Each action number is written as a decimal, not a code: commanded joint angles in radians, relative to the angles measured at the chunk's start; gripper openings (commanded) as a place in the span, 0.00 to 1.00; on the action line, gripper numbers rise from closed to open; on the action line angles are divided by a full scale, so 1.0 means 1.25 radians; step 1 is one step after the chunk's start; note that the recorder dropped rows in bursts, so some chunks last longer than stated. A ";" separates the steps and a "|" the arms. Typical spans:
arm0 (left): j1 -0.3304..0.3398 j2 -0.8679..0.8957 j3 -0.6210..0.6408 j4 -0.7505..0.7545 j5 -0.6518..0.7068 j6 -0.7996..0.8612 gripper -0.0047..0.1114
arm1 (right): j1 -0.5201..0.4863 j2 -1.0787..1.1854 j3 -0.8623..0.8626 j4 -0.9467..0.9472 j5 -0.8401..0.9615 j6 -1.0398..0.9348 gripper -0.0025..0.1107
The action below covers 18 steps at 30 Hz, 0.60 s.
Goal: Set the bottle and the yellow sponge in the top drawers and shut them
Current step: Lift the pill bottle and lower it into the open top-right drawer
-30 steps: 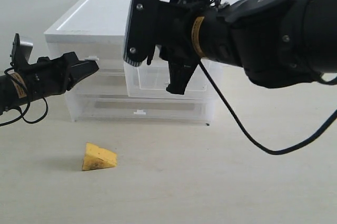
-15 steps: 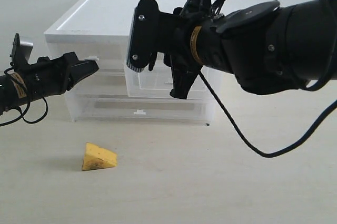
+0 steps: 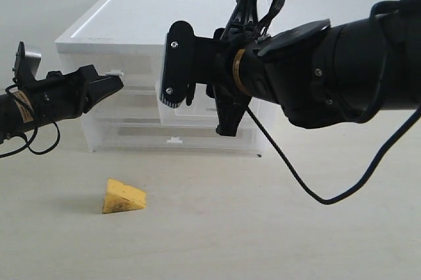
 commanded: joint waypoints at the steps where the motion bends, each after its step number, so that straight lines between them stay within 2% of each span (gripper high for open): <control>1: 0.000 0.000 -0.007 -0.028 -0.008 0.011 0.07 | -0.003 0.001 -0.003 -0.004 0.027 -0.006 0.03; 3: 0.000 0.000 -0.007 -0.028 -0.008 0.011 0.07 | -0.003 0.001 -0.003 -0.004 0.031 -0.003 0.10; 5: 0.000 0.000 -0.007 -0.028 -0.008 0.011 0.07 | -0.003 0.001 -0.003 -0.004 0.031 0.012 0.24; 6: 0.000 0.000 -0.007 -0.028 -0.008 0.011 0.07 | -0.003 0.001 -0.003 -0.004 0.031 0.019 0.44; 7: 0.000 0.000 -0.007 -0.028 -0.008 0.011 0.07 | -0.003 0.001 -0.003 -0.004 0.033 0.024 0.51; 12: 0.000 0.000 -0.007 -0.028 -0.008 0.011 0.07 | -0.003 -0.008 -0.003 -0.011 0.037 0.047 0.51; 15: 0.000 0.000 -0.007 -0.029 -0.008 0.011 0.07 | 0.000 -0.050 -0.003 -0.008 0.039 0.153 0.51; 17: 0.000 0.000 -0.007 -0.032 -0.008 0.011 0.07 | 0.000 -0.094 -0.003 0.122 0.040 0.263 0.44; 18: 0.000 0.000 -0.007 -0.036 -0.008 0.011 0.07 | 0.000 -0.126 -0.003 0.298 0.056 0.291 0.31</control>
